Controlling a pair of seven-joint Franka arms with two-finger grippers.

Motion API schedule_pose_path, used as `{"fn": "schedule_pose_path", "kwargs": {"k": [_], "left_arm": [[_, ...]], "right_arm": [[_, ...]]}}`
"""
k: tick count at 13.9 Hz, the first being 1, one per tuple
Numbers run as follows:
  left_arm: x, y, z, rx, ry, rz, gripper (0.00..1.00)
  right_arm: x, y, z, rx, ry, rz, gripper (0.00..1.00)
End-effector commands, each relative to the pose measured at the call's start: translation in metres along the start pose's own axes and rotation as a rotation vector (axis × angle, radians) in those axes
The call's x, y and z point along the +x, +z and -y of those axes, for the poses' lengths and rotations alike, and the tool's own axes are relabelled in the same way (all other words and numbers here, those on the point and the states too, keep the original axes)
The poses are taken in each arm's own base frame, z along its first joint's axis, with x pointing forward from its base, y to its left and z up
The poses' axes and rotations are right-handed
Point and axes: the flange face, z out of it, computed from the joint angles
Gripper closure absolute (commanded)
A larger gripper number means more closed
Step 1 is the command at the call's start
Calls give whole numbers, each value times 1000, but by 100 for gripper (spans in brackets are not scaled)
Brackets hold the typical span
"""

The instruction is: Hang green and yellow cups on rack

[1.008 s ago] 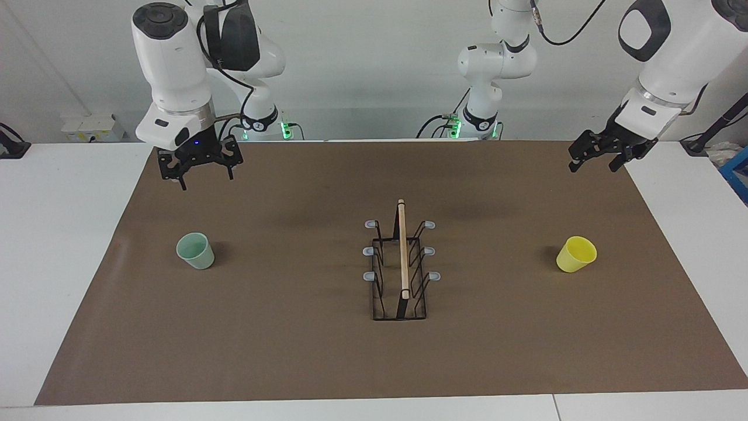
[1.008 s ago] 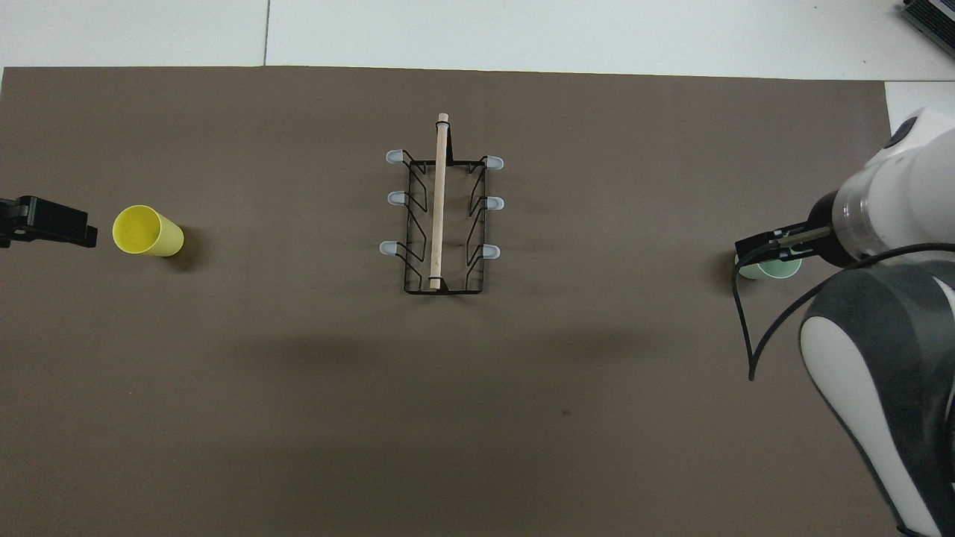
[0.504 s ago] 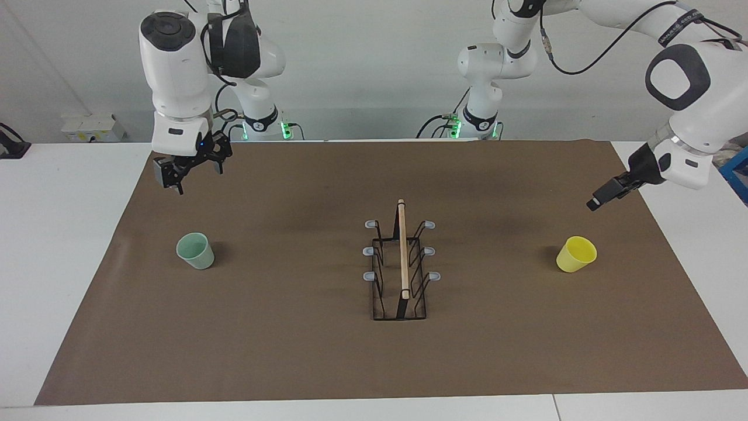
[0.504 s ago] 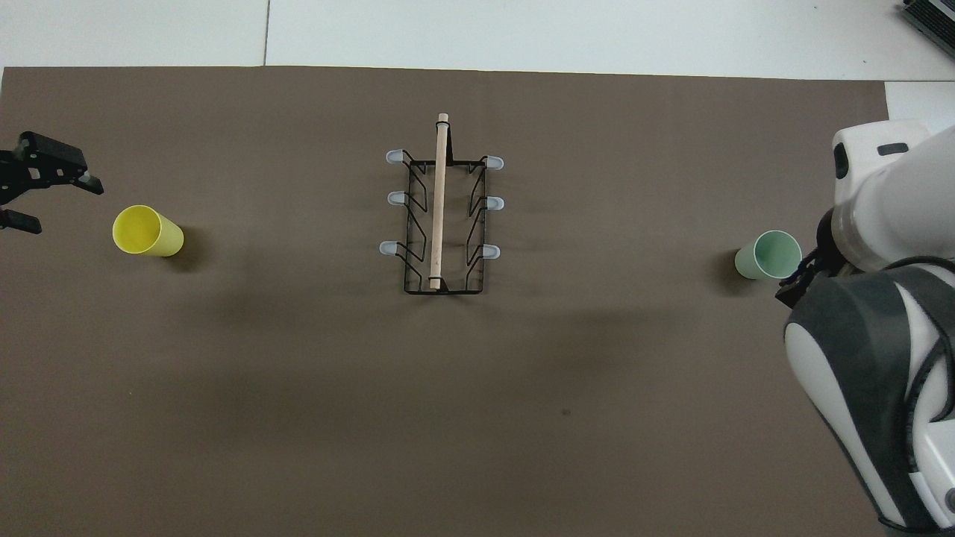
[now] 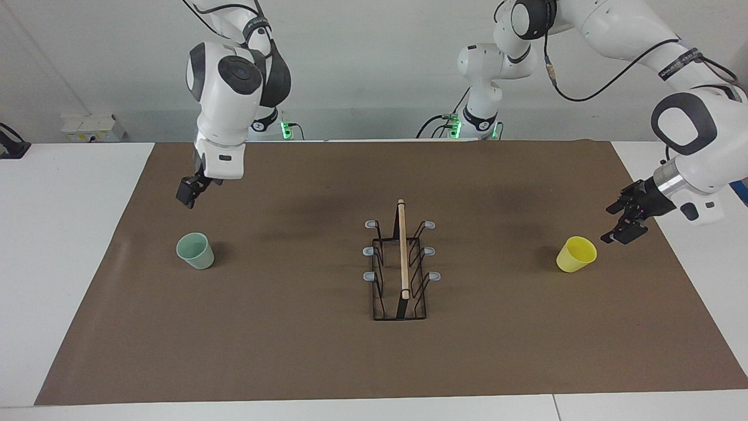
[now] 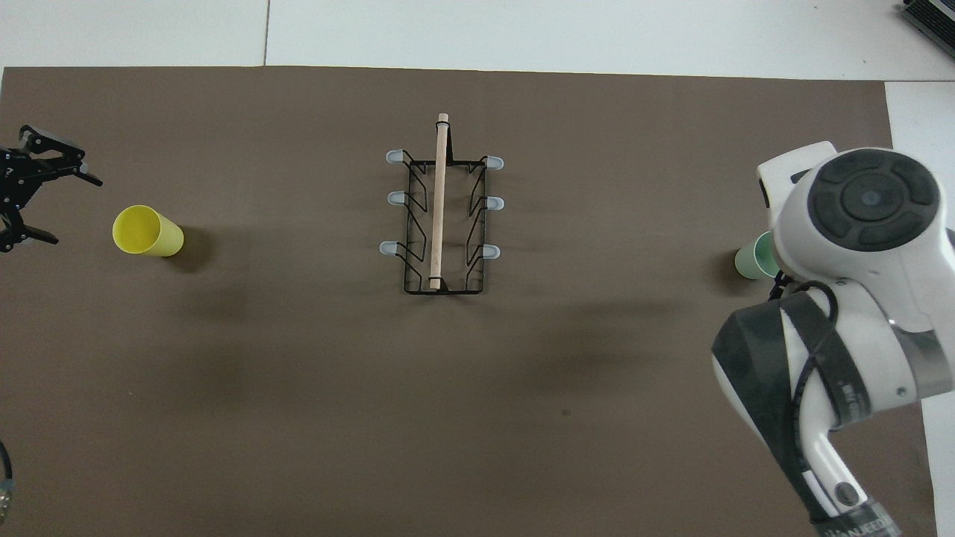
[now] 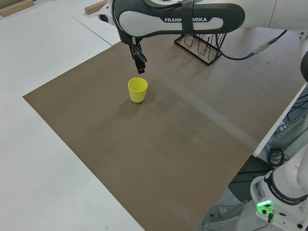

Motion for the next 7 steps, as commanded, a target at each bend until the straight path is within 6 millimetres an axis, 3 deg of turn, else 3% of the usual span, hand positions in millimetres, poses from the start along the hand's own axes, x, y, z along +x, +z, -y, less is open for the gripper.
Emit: {"fn": "schedule_pose_path", "kwargs": {"k": [1,4,7], "left_arm": [[47,24,-6,-95,-196,32,0],[76,48,-6,-176,-326,60,0],[88,58,6,-167,-374,42,0]], "right_arm": [[29,25,3,-31,-102,89,0],[64,53,15,-67,-199,159,0],[82,80,24,-146,-296,198,0]]}}
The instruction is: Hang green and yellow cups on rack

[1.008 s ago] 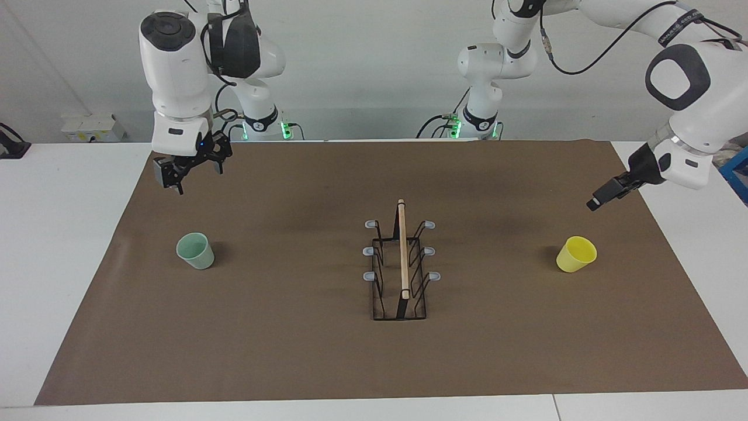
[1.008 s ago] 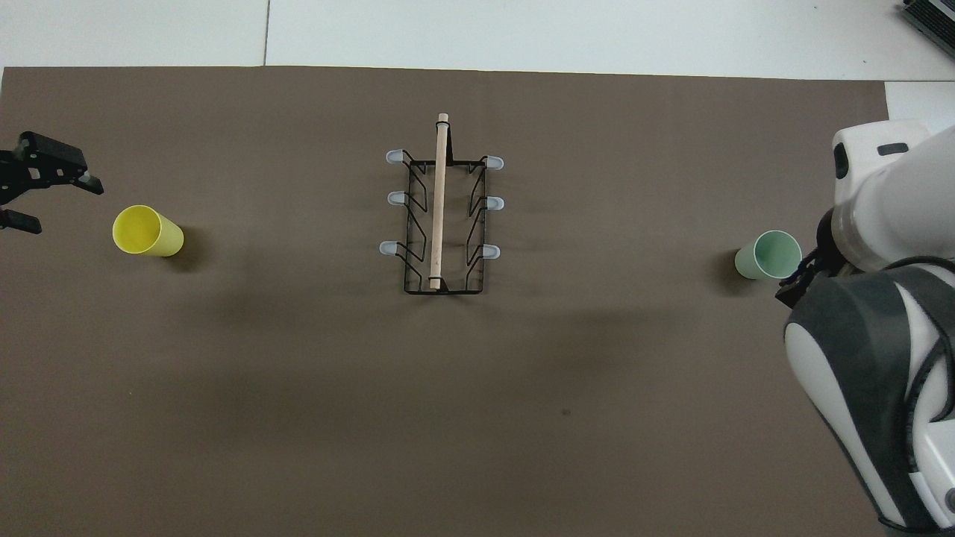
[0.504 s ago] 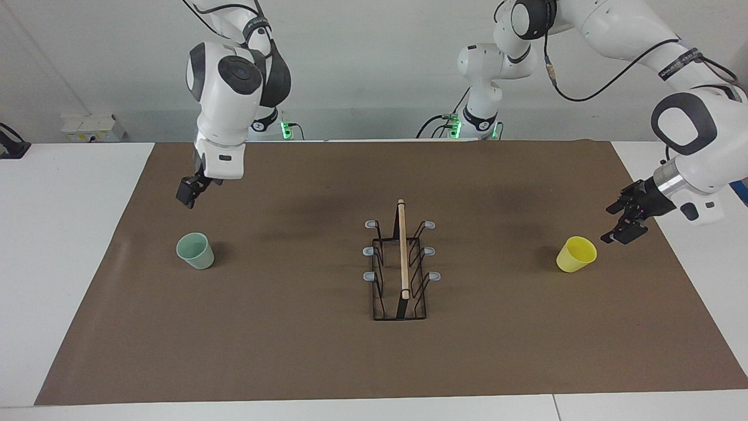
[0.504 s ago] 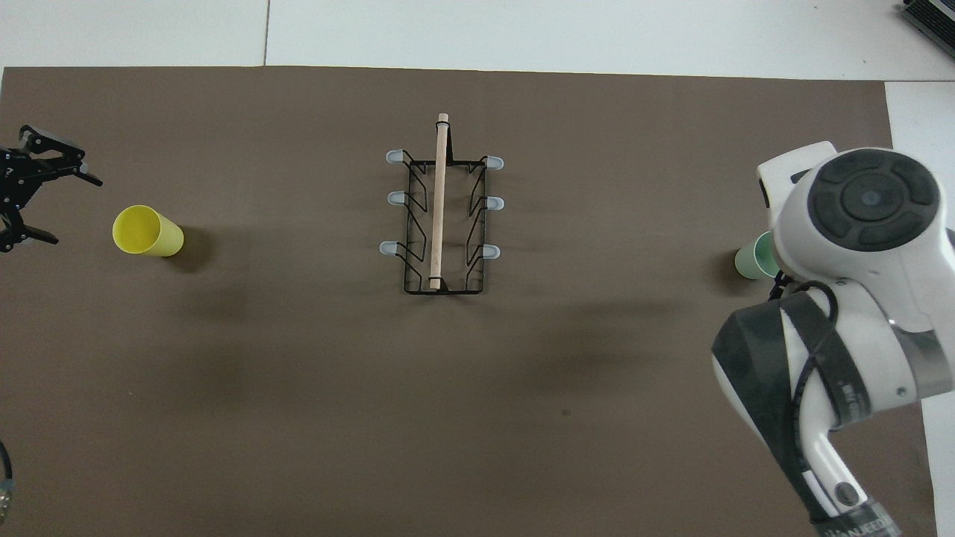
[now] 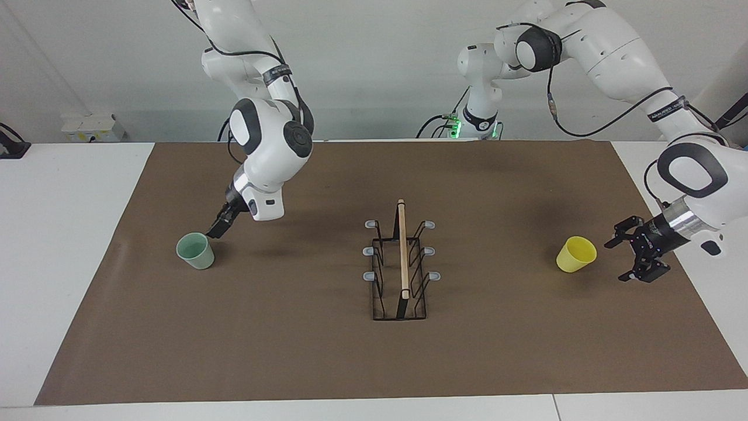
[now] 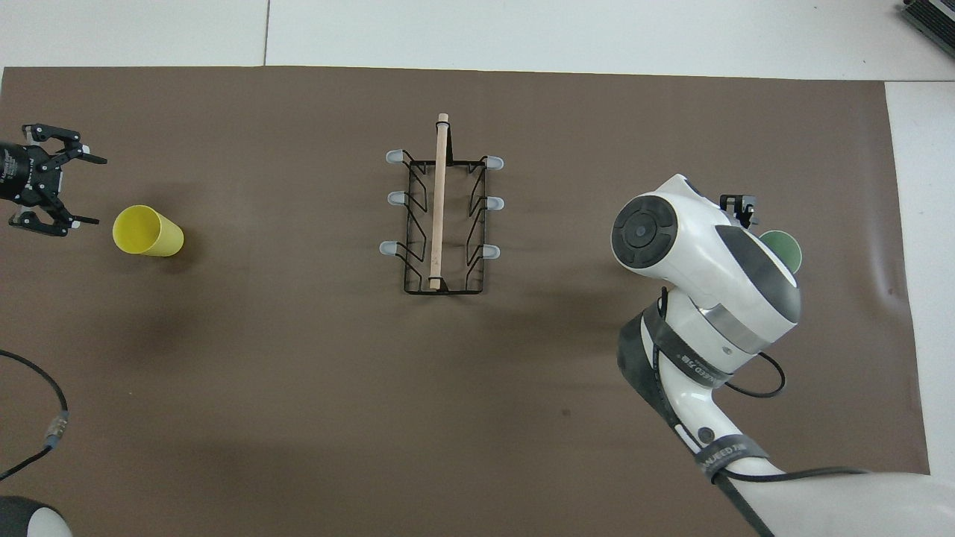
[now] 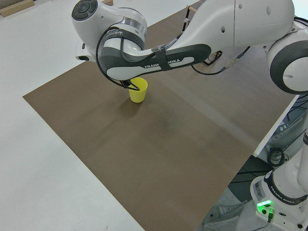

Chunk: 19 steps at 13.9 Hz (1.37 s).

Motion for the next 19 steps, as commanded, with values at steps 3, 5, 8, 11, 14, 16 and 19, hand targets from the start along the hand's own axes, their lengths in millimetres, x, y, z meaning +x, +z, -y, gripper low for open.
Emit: {"fn": "schedule_pose_path", "kwargs": {"k": [3,5,8,11,14,16,19], "left_arm": [[36,20,26,2,-116,-28,0],[35,29,51,35,-169,37,0],[33,42,80,15,-268,151,0],[28,55,98,-19,-354,260,0],[29,68,109,-135,-459,324,0],[24,73,104,-166,-493,327,0],[12,93,107,-191,-531,329,0]], "right_arm": [[63,37,19,-99,-223,132,0],[73,44,22,-127,-267,161,0],[87,65,35,-155,-379,222,0],[93,80,44,-190,-422,210,0],[89,95,47,-217,-457,225,0],[86,103,47,-246,-480,233,0],[78,119,58,-244,-408,249,0]]}}
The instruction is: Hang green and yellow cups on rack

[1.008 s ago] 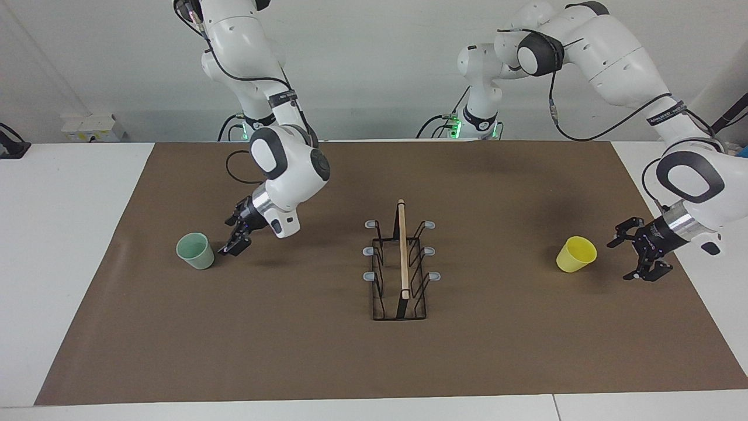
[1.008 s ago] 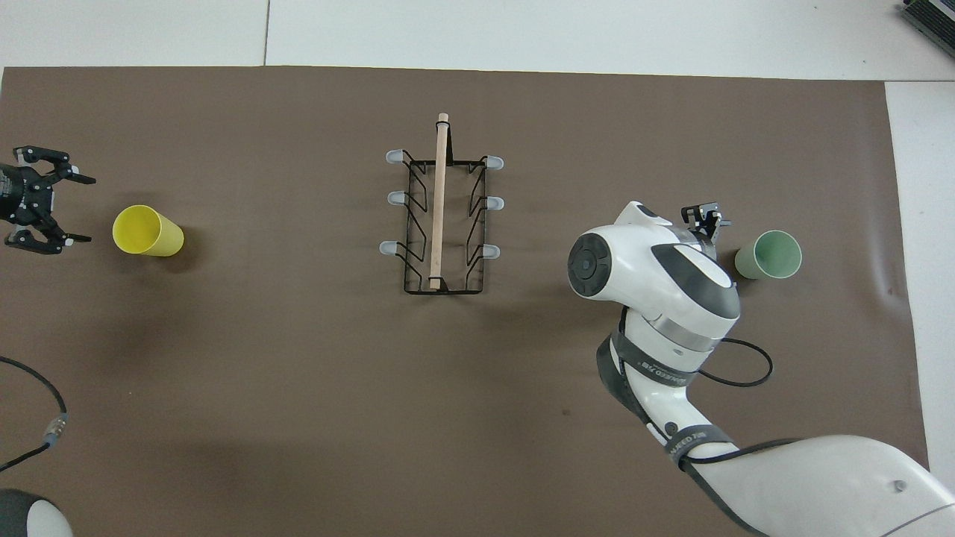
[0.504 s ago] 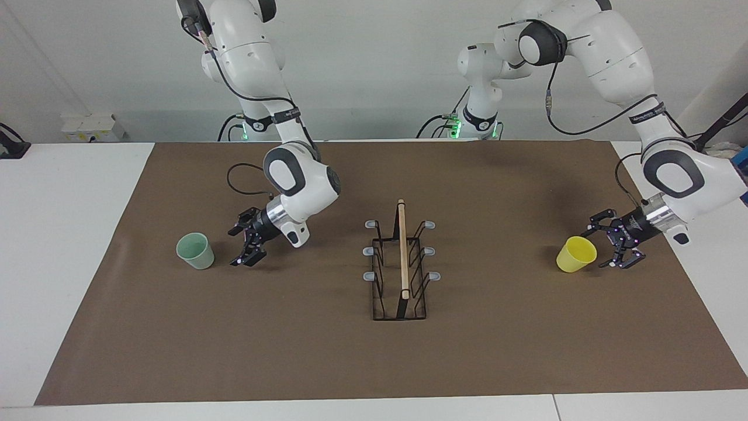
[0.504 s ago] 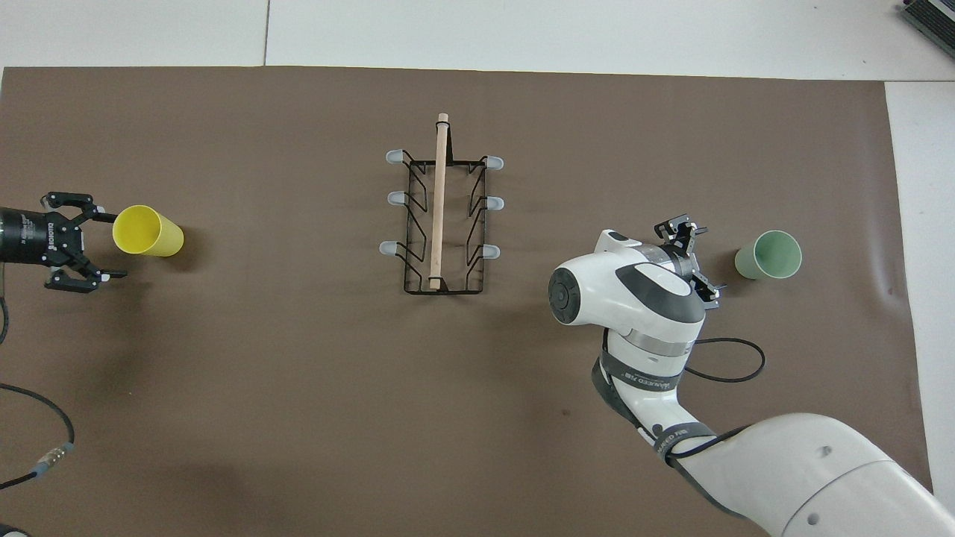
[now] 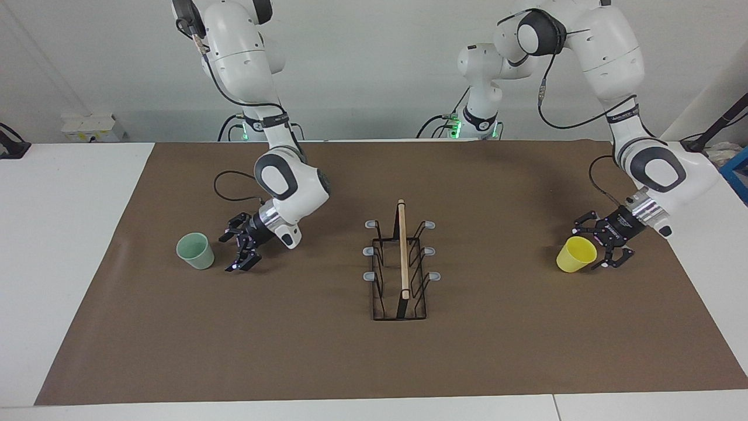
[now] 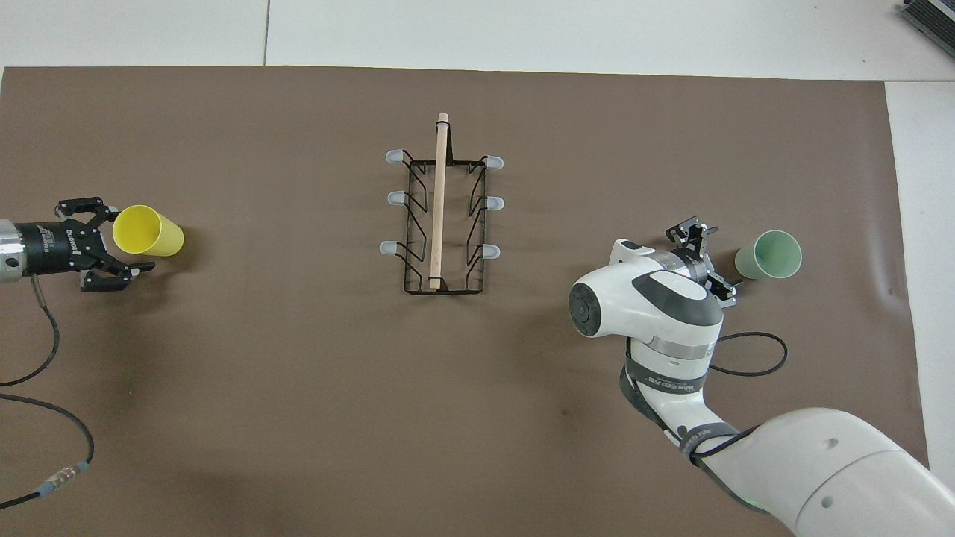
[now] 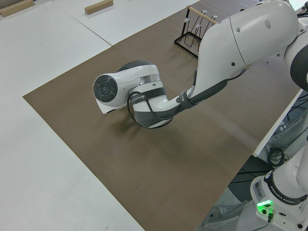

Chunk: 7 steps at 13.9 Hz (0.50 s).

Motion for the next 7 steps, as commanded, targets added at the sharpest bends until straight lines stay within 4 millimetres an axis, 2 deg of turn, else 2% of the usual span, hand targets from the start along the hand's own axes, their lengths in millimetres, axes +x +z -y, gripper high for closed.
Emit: {"fn": "schedule_pose_path", "kwargs": {"k": [1,3,7], "left_arm": [[-8,12,15,-41,-47,25,0],[-25,26,16,-36,-35,50,0],[-33,22,10,-48,17,54,0]], "right_arm": [[0,6,17,-11,44,20,0],[0,9,22,0,82,31,0],[-4,18,27,-9,91,48,0]]}}
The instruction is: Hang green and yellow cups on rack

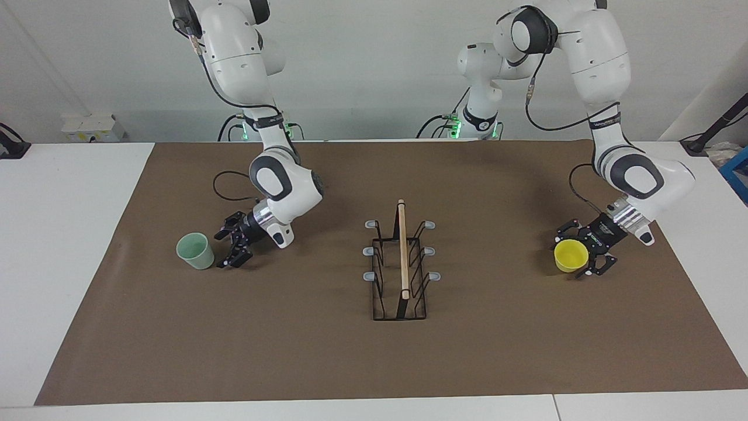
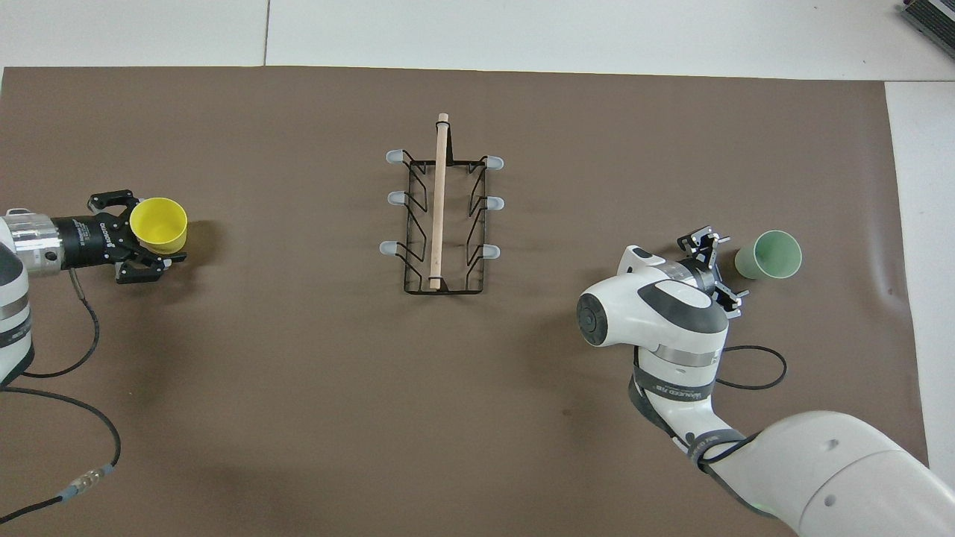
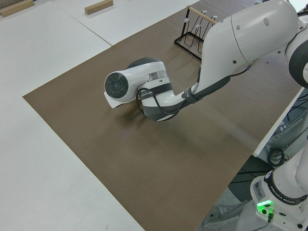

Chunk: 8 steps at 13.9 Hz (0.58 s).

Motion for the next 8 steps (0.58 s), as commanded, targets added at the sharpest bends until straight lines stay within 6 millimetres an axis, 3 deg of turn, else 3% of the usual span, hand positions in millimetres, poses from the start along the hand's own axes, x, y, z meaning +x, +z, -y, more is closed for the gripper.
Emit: {"fn": "schedule_pose_path", "kwargs": {"k": [1,2,3,4,5,6,8], "left_arm": [[-7,-8,3,-30,41,7,0],[-12,-9,-1,-39,52,5,12],[-13,-9,-4,-38,73,-4,60],[-15,-11,-5,-43,136,-10,86],[-17,-9,-5,-44,158,-16,98],[-29,-1,-5,-47,191,-28,100],[-55,-9,-18,-69,266,-63,100]], "right_arm": [[-10,10,11,-28,11,35,0],[-13,13,12,-29,23,39,0],[-12,14,12,-29,28,38,0],[-13,15,11,-37,25,38,0],[-19,24,12,-36,30,46,0],[-20,31,13,-43,38,47,0],[-23,42,17,-49,46,53,0]]}}
